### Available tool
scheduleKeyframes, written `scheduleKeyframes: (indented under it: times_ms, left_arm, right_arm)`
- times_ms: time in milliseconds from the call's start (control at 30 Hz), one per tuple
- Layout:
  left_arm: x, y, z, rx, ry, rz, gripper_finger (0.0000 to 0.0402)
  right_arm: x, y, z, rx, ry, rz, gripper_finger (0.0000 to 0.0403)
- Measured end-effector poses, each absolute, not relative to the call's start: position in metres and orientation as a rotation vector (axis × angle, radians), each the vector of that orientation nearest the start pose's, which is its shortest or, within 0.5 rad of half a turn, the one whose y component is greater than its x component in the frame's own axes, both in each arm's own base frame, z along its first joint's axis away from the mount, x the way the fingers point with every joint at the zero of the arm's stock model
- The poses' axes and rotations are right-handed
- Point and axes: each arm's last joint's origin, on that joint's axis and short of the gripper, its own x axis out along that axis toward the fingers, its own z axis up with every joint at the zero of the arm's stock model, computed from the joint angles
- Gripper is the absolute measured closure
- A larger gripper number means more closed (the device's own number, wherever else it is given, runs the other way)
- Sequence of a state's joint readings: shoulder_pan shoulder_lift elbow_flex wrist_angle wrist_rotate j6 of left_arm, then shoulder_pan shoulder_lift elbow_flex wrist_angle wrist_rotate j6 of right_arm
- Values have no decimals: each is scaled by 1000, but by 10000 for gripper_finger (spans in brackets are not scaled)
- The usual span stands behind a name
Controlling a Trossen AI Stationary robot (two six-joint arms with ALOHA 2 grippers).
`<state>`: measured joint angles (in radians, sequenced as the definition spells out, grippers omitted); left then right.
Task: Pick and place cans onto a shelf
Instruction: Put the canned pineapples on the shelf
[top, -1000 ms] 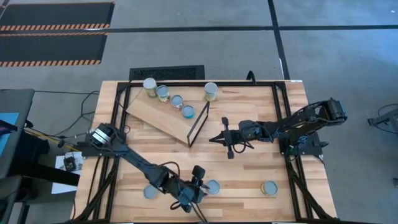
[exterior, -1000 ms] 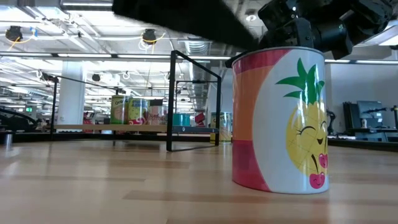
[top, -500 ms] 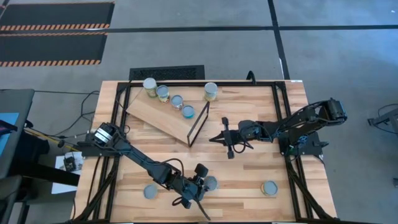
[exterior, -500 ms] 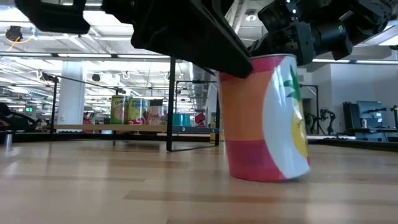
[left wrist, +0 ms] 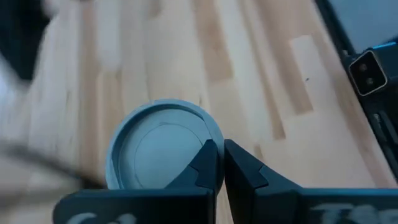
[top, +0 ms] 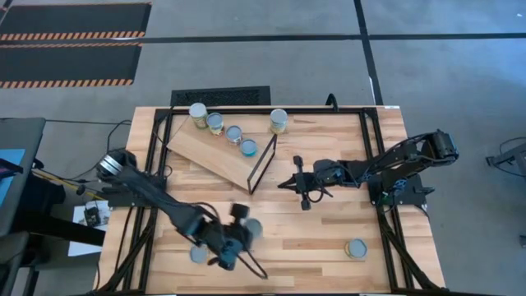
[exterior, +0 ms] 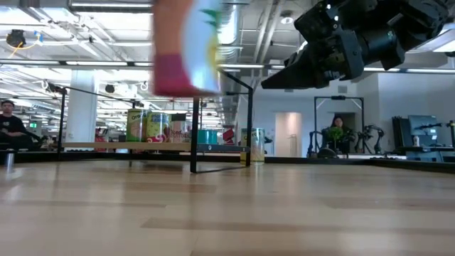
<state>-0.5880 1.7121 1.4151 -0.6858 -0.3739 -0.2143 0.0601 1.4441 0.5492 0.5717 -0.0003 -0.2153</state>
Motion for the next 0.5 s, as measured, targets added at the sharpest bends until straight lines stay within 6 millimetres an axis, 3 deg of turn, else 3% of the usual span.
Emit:
scheduleKeyframes:
  times_ms: [233, 500]
  left_arm:
    - [255, -162, 274, 68, 985, 169, 401]
    - [214, -62, 262, -130, 918, 513, 401]
  right_arm:
    - [278, 16, 182, -225, 311, 93, 391]
    - [278, 18, 181, -226, 312, 100, 391]
